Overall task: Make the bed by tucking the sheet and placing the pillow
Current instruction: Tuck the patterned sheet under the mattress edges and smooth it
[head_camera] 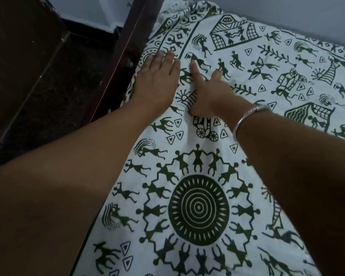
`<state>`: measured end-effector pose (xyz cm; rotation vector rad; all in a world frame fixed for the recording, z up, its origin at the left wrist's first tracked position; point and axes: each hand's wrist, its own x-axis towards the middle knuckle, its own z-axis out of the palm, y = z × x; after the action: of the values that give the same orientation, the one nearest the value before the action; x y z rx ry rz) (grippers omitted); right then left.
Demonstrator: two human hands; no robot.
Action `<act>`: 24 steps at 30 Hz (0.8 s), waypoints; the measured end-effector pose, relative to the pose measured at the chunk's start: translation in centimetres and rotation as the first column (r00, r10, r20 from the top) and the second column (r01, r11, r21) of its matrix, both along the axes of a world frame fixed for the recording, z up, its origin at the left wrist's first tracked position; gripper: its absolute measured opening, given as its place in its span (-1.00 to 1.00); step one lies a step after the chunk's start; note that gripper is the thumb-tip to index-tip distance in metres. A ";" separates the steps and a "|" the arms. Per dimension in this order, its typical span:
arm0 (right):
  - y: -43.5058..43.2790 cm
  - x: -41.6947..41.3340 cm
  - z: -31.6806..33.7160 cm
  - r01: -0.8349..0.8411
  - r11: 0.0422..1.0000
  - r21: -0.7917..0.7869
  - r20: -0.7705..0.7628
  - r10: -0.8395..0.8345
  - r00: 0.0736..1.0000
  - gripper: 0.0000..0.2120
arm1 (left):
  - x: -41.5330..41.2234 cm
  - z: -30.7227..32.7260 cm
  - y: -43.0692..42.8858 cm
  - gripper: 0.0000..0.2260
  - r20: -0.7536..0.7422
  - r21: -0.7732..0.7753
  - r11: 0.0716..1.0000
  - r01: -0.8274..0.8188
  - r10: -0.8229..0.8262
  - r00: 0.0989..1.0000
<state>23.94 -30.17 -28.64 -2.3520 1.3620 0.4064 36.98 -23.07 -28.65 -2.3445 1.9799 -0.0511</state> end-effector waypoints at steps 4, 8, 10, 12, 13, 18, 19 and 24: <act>0.0 -0.9 1.0 -0.033 0.999 0.024 0.055 0.031 0.998 0.07 | -3.0 0.5 4.0 -0.43 -0.068 -0.012 1.000 0.025 -0.025 0.997; 4.0 -4.0 1.4 -0.039 0.971 -0.236 0.177 0.083 0.981 -0.17 | -2.3 -0.9 9.1 -0.32 -0.049 0.102 0.994 -0.044 0.050 0.998; 7.4 -5.4 1.0 -0.154 0.955 -0.252 0.062 0.175 0.983 -0.25 | -1.1 -0.6 9.8 -0.31 -0.096 0.091 0.991 -0.100 0.109 0.989; 10.6 -6.3 0.6 -0.261 0.946 -0.193 -0.067 0.252 0.965 -0.19 | -1.2 -0.2 9.9 -0.34 -0.063 0.066 0.993 -0.097 0.101 0.993; 11.9 -6.6 0.5 -0.294 0.935 -0.197 -0.094 0.280 0.955 -0.14 | -1.7 0.1 10.2 -0.35 -0.036 0.052 0.996 -0.068 0.070 0.997; 17.0 -7.0 0.2 -0.509 0.828 -0.235 -0.107 0.498 0.860 -0.05 | -3.6 0.4 15.0 -0.27 -0.122 0.171 0.976 -0.138 0.160 0.980; 17.6 -7.3 0.1 -0.502 0.837 -0.217 -0.096 0.494 0.864 -0.07 | -3.7 0.4 15.9 -0.24 -0.121 0.186 0.967 -0.171 0.196 0.973; 17.8 -9.2 0.4 -0.463 0.866 -0.188 -0.050 0.462 0.885 -0.17 | -6.0 0.5 18.5 -0.13 -0.037 0.188 0.951 -0.246 0.257 0.966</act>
<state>14.73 -12.33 -28.21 -2.8443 0.8507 0.4226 30.98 -4.59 -28.13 -2.4797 1.6124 0.2097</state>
